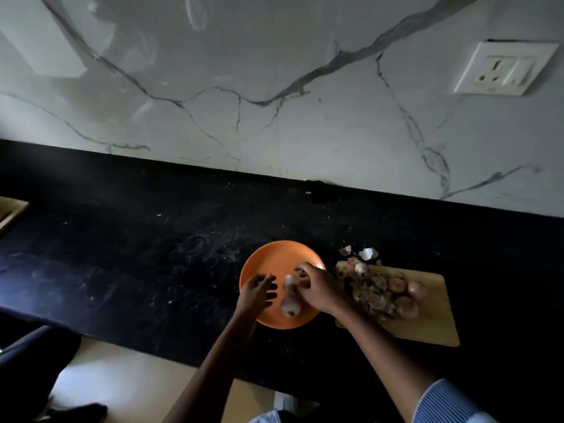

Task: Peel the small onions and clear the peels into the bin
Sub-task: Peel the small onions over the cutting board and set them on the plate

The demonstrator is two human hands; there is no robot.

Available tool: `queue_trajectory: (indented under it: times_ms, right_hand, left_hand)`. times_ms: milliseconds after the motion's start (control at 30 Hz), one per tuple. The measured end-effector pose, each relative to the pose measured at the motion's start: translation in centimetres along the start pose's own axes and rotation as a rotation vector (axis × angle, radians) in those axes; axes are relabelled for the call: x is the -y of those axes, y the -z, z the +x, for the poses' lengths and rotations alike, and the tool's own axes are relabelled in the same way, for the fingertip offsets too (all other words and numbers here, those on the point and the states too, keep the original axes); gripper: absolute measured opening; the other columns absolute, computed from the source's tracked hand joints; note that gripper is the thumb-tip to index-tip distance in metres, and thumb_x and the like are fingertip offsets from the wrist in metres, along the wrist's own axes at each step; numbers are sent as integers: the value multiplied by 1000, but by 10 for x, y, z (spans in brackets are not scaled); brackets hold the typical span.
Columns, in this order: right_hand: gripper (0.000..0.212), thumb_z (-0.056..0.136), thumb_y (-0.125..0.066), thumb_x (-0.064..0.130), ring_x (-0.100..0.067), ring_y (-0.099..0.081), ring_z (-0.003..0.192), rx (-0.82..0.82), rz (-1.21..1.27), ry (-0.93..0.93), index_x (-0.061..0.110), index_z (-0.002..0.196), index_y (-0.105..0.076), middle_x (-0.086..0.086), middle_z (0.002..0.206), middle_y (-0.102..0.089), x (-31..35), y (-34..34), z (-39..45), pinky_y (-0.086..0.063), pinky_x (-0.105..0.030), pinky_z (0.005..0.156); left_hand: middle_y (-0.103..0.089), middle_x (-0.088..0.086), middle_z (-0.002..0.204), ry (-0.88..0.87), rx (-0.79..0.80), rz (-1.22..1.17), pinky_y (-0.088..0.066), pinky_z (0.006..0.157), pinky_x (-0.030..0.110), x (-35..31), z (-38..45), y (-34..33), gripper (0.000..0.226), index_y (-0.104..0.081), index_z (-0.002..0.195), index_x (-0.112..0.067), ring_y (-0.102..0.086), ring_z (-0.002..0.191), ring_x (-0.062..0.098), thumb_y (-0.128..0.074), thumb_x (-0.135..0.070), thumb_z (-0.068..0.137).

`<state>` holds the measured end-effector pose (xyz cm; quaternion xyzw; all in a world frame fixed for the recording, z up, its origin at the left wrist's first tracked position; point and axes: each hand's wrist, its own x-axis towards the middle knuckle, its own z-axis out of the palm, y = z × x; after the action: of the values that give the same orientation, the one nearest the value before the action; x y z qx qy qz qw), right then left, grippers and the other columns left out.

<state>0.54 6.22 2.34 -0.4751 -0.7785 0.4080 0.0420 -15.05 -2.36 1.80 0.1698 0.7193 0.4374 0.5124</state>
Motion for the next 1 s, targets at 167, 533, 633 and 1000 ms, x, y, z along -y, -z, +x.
queue_trajectory:
  times_ms: [167, 533, 633, 1000]
  right_hand:
    - [36, 95, -66, 33, -15, -63, 105, -119, 142, -19, 24, 128, -57, 7, 118, -64, -14, 18, -13, -54, -37, 89]
    - [23, 92, -69, 43, -5, -63, 97, -511, 138, -213, 27, 109, -68, 13, 102, -70, -90, 80, -76, -49, -23, 81]
    - [24, 87, -72, 32, -13, -65, 100, -580, 101, -349, 26, 110, -68, 7, 106, -70, -117, 84, -90, -53, -27, 81]
    - [44, 97, -48, 44, -21, -57, 114, -524, -79, -222, 26, 136, -51, 1, 131, -58, -143, 65, -107, -50, -39, 93]
  left_hand:
    - [-69, 10, 100, -47, 16, -24, -49, 66, 30, -11, 3, -13, 20, -62, 111, -9, -66, 80, 21, -53, -25, 103]
    - [-64, 15, 83, -162, 422, 129, -44, 63, 37, -28, -18, -143, 7, -61, 99, -7, -60, 67, 27, -59, -14, 100]
    - [-63, 6, 76, -150, 475, 192, -44, 51, 23, -24, -23, -182, 7, -60, 95, -13, -60, 54, 10, -57, -8, 100]
    - [-65, 4, 80, -115, 473, 89, -52, 52, 22, -17, -38, -217, 11, -60, 96, -12, -64, 59, 7, -56, -2, 98]
